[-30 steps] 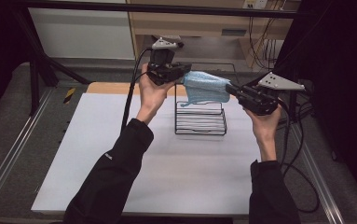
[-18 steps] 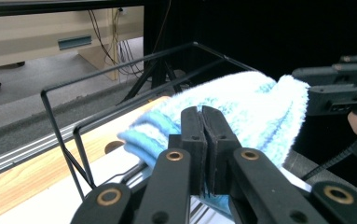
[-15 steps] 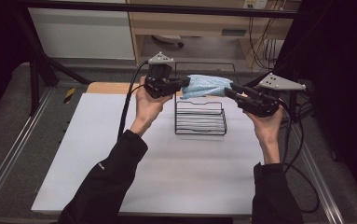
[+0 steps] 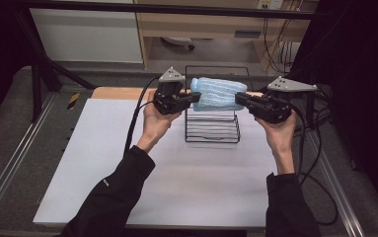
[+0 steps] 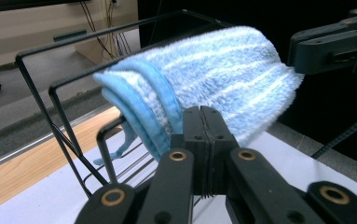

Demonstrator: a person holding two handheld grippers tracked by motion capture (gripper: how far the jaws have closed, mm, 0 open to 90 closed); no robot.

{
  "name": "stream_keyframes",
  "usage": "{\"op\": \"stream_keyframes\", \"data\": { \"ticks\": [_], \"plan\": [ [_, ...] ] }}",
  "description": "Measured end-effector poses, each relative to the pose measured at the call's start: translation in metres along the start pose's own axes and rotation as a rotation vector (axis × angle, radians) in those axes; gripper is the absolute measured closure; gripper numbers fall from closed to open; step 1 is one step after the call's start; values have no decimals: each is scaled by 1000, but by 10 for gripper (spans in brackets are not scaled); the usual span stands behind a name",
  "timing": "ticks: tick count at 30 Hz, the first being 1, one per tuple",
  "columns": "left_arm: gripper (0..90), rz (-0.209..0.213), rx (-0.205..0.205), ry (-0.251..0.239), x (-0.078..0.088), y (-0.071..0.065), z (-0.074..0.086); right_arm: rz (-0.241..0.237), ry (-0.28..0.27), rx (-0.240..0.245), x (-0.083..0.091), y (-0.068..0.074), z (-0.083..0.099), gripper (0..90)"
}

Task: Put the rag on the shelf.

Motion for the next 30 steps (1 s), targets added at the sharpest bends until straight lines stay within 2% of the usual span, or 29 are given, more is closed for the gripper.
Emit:
{"op": "stream_keyframes", "data": {
  "ticks": [6, 9, 13, 19, 23, 30],
  "plan": [
    [891, -15, -28, 31, -7, 0, 11, 4, 46, -21, -8, -6, 18, 887],
    [891, -24, -30, 39, -12, 1, 16, 10, 56, -31, -12, -8, 25, 889],
    [891, -49, -37, 56, -19, 6, 23, 20, 67, -36, -18, -11, 34, 888],
    [890, -73, -32, 52, -26, 12, 27, 52, 59, -52, -28, -15, 44, 886],
    [888, -61, -16, 42, -25, 13, 29, 60, 55, -53, -32, -15, 47, 875],
    [860, -36, -20, 1, -12, 6, 23, 49, 11, -33, -19, -10, 39, 832]
  ]
}}
Point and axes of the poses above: each handheld gripper's, and its own axes: x roughly backward along the jaws, z roughly out of its underside, y roughly to its left, the point moved 4 cm from there along -x, roughly forward along the jaws, and after that the axes turned 11 degrees about z, right-handed, at the moved point
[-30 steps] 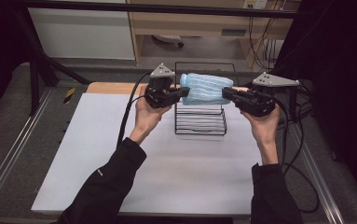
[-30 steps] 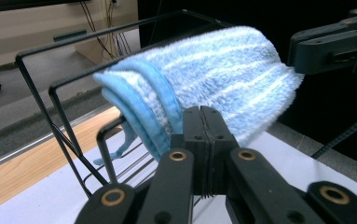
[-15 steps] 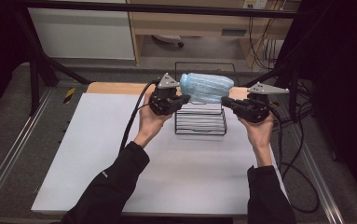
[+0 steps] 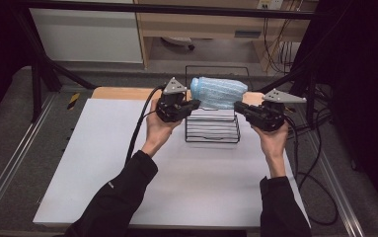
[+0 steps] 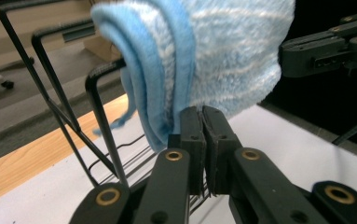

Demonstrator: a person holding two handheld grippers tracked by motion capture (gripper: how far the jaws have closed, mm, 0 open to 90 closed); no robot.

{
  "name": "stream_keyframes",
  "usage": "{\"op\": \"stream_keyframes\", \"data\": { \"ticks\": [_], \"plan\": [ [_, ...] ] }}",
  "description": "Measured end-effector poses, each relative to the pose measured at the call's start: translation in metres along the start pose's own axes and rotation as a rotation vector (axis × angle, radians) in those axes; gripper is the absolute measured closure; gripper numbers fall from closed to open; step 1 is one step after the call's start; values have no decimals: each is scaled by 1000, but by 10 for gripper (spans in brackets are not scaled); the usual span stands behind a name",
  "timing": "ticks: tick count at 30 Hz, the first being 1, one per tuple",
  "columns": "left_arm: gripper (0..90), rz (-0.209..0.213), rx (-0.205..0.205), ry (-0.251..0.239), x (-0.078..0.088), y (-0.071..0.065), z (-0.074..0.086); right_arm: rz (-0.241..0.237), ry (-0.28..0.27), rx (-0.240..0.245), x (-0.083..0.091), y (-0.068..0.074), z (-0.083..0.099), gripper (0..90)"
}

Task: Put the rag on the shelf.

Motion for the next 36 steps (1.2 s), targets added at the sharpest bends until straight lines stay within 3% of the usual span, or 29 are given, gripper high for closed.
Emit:
{"op": "stream_keyframes", "data": {
  "ticks": [12, 23, 29, 36],
  "plan": [
    [739, -1, 1, -22, 23, -3, -13, -10, -33, 13, 12, 9, -22, 654],
    [495, 1, -4, -14, 42, 0, -13, -24, -47, 4, 22, 15, -34, 458],
    [353, -3, -10, 10, 51, 1, -1, -29, -54, 0, 28, 18, -33, 276],
    [215, -12, 1, 42, 65, 5, 30, -44, -36, -10, 34, 22, -17, 114]
  ]
}}
Point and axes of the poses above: each handheld gripper's, and its own axes: x roughly backward along the jaws, z roughly out of its underside, y roughly to its left, the point moved 4 cm from there along -x, roughly forward along the jaws, and after that the axes turned 11 degrees about z, right-handed, at the moved point
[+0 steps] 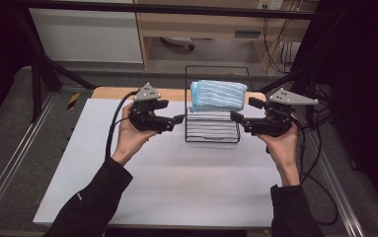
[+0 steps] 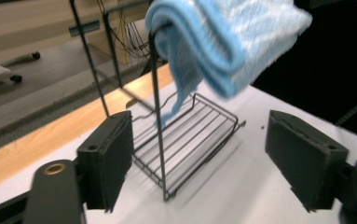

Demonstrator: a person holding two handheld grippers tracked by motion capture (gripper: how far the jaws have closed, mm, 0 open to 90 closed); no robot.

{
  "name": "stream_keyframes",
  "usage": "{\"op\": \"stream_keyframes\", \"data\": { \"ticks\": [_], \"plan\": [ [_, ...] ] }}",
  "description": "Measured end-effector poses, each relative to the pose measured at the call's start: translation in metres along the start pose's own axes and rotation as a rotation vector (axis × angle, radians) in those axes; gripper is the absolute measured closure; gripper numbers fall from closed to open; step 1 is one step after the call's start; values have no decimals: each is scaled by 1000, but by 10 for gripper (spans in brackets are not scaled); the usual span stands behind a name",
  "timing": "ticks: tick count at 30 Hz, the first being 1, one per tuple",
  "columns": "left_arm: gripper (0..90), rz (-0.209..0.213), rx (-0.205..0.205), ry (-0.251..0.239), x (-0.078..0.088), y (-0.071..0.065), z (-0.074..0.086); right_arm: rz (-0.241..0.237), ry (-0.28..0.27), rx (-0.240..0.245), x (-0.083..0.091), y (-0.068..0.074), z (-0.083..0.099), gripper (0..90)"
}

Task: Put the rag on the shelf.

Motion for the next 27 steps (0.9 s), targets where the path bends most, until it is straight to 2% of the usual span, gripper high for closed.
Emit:
{"op": "stream_keyframes", "data": {
  "ticks": [8, 16, 20, 23, 27],
  "plan": [
    [111, -17, 47, 33, 17, 8, 49, -23, 44, 6, -1, 9, 29, 46],
    [102, -61, 82, 77, 35, 14, 105, -65, 114, 6, -9, 20, 69, 9],
    [102, -89, 96, 94, 44, 16, 130, -87, 131, -19, -11, 23, 88, 8],
    [103, -98, 121, 95, 49, 17, 147, -93, 153, -14, -11, 24, 104, 7],
    [106, -121, 127, 110, 59, 18, 168, -102, 181, -24, -9, 22, 127, 7]
  ]
}}
Point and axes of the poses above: each handheld gripper's, and its own axes: x roughly backward along the jaws, z roughly out of its underside, y roughly to its left, the point moved 4 cm from there along -x, roughly forward along the jaws, and after that the axes turned 11 degrees about z, right-handed, at the moved point
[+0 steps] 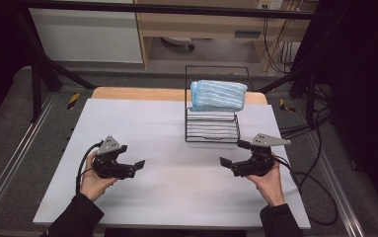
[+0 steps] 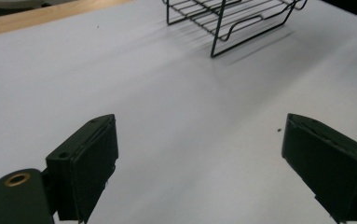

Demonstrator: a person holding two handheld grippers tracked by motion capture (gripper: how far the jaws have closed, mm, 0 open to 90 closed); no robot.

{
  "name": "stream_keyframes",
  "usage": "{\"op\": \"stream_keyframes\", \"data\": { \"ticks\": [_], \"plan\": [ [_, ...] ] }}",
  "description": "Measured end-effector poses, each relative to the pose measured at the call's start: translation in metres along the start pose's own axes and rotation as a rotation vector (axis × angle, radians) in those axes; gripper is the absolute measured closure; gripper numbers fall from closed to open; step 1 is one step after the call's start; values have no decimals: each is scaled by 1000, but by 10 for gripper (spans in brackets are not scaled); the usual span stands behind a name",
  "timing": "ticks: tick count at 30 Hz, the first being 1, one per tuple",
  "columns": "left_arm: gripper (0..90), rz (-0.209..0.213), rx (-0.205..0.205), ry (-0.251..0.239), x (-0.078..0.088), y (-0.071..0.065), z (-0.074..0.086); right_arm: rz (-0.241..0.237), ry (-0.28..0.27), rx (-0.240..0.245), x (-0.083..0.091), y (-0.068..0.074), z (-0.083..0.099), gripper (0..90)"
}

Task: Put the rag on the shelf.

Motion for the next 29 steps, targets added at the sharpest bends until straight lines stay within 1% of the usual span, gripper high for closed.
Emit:
{"op": "stream_keyframes", "data": {
  "ticks": [3, 7, 8, 10, 14, 17, 18, 20, 21, 22, 23, 25, 29],
  "plan": [
    [106, -8, 11, 2, 7, 5, 14, 2, 24, -14, -1, -5, 17, 7],
    [106, -16, 28, 1, 15, 12, 30, 10, 54, -21, 0, -11, 38, 6],
    [106, -20, 26, 9, 17, 13, 33, 9, 62, -17, 0, -13, 43, 6],
    [106, -26, 30, 7, 20, 16, 39, 10, 79, -22, 2, -16, 52, 6],
    [106, -35, 36, 13, 26, 20, 50, 12, 91, -32, 5, -21, 65, 6],
    [106, -34, 48, 8, 28, 22, 56, 20, 110, -32, 8, -24, 76, 6],
    [106, -37, 50, 8, 28, 22, 58, 27, 118, -19, 8, -26, 80, 6],
    [106, -34, 53, 13, 28, 23, 61, 37, 138, -7, 10, -28, 85, 6],
    [106, -33, 55, 9, 28, 23, 63, 39, 141, -11, 11, -29, 87, 6],
    [106, -35, 47, 14, 28, 22, 64, 39, 141, -11, 11, -30, 89, 6],
    [106, -38, 44, 14, 28, 22, 65, 37, 141, -19, 12, -30, 90, 6],
    [106, -37, 42, 22, 27, 22, 66, 39, 141, -21, 12, -31, 91, 6],
    [106, -36, 48, 24, 26, 23, 68, 39, 144, -15, 12, -32, 91, 6]
  ]
}}
Point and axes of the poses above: each handheld gripper's, and its own axes: x roughly backward along the jaws, z roughly out of its underside, y roughly to its left, the point moved 4 cm from there along -x, roughly forward along the jaws, and after that the axes turned 11 degrees about z, right-handed, at the moved point
